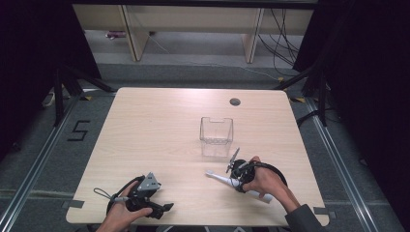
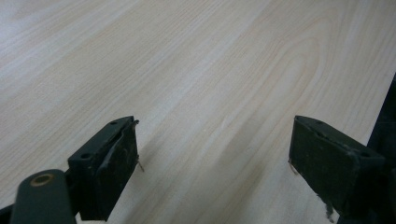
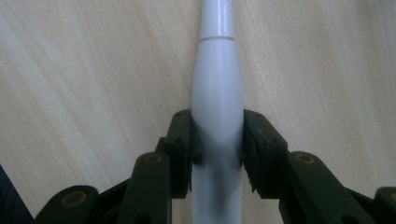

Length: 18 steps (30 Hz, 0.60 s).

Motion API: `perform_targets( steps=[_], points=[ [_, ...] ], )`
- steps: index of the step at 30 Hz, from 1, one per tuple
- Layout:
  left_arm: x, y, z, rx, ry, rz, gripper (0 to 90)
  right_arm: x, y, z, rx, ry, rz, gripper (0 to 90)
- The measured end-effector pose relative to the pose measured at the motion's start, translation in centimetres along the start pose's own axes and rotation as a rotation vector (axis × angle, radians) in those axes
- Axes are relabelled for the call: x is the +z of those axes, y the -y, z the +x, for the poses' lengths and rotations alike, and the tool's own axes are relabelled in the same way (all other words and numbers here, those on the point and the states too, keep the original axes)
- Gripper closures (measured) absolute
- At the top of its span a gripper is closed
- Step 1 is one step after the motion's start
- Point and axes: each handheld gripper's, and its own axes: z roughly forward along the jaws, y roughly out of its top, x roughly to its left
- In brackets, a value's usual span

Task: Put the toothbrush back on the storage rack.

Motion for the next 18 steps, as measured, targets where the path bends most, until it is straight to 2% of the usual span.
perform_targets(
  steps=[5,7,9,11,12,13,14,16,17,18],
  points=[
    [-0.03,0.00,0.01,0.001,0.000,-0.001,14.9,0.03,-0.11,-0.04,-0.006,-0.023,-0.011,65.7],
    [-0.02,-0.01,0.02,0.000,0.000,0.000,14.9,-0.02,-0.06,-0.05,-0.004,-0.004,0.007,65.8],
    [-0.03,0.00,0.05,0.004,0.001,0.003,14.9,0.04,-0.04,0.06,-0.015,0.003,0.000,66.0],
    [-0.02,0.00,0.01,0.000,0.000,0.000,14.9,0.10,0.03,-0.03,-0.031,0.000,-0.007,66.0],
    [-0.01,0.00,0.02,0.001,0.000,0.000,14.9,0.07,0.07,0.11,-0.018,-0.004,-0.004,66.0],
    [-0.03,0.00,0.04,0.003,0.000,0.003,14.9,0.10,0.14,-0.05,-0.045,-0.012,-0.017,66.0],
    [0.00,0.01,0.01,0.000,0.003,0.000,14.9,-0.11,0.22,0.35,0.007,-0.016,-0.023,66.1],
    [0.01,0.00,0.01,0.000,0.002,0.001,14.9,-0.17,0.26,0.24,-0.012,-0.023,-0.032,66.1],
    [0.00,0.00,0.01,0.001,0.002,0.001,14.9,-0.33,0.39,0.22,-0.003,0.003,-0.025,66.1],
    [-0.01,0.00,0.03,0.002,-0.001,0.001,14.9,-0.60,0.57,0.17,-0.001,-0.020,-0.062,66.1]
  ],
)
